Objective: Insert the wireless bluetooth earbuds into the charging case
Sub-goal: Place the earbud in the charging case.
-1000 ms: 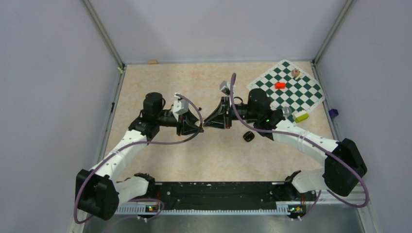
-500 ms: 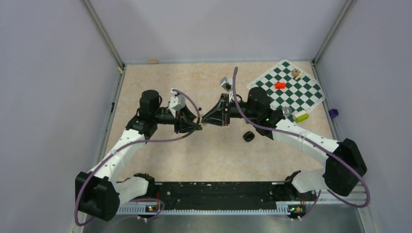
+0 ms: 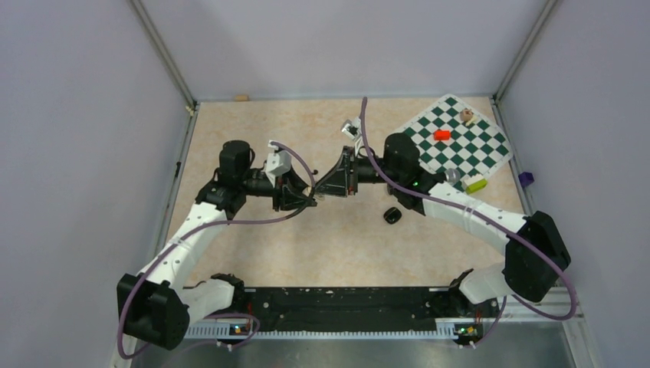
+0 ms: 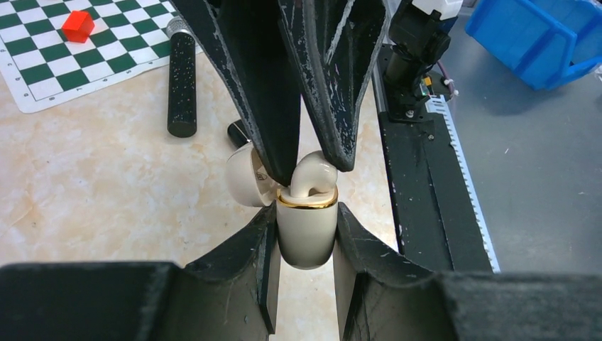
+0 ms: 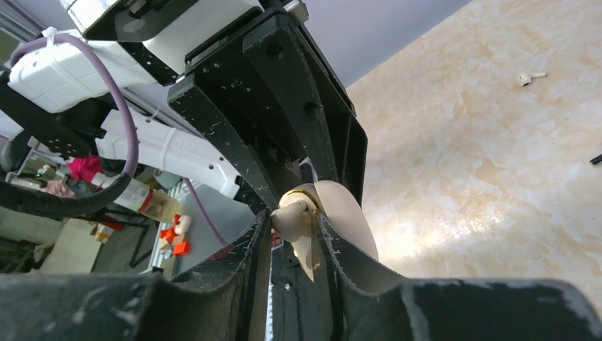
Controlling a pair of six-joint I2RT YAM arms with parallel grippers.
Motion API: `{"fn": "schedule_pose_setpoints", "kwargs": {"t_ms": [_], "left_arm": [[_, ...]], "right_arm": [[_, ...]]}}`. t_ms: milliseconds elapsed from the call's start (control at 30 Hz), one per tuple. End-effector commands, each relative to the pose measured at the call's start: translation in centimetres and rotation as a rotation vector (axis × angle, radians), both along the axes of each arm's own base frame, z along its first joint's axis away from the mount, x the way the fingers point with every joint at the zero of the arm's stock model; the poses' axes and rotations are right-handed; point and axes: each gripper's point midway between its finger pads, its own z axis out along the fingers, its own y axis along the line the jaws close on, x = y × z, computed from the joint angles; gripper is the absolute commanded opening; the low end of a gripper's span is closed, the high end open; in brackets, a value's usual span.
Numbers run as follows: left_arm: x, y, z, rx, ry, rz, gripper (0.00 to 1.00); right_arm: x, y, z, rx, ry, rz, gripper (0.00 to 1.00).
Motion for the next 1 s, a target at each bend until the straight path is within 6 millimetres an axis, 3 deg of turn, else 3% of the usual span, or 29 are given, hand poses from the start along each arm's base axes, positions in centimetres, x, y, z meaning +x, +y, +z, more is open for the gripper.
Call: {"fn": "schedule_pose_setpoints", "kwargs": {"t_ms": [0,133,233,367,667,833,967], "left_arm": [[-2.1,-0.3,3.5,-0.071,-0.119,-0.116,0.00],[-1.9,-0.1,3.8,-0.075,-0.121,-0.113,0.00],[-1.9,0.1,4.1,-0.080,-0.124,-0.111,0.00],[-1.8,0.5,4.5,-0.086,-0.128,-0.102,0.00],[-0.8,2.0,5.6,-0.098,-0.137,-0.042,0.00],[0.2,3.0,6.2,-0.105,-0.146,0.019,0.00],[1.6,4.1,7.1,-0.132,-0.118,0.103,0.00]], "right_arm": [[1.4,0.8,1.6,0.005,-0.027,-0.043,0.33],[0.8,0.5,2.7,-0.012,-0.088,-0.009,0.47],[0.2,0.1,3.3,-0.023,-0.145,0.020,0.52],[-1.5,-0.6,4.4,-0.018,-0.226,0.105,0.68],[-7.0,-3.0,6.8,0.058,-0.342,0.373,0.70],[-6.5,-3.8,8.6,0.086,-0.377,0.390,0.71],[-3.3,-3.9,9.0,0.081,-0.396,0.318,0.72]]}}
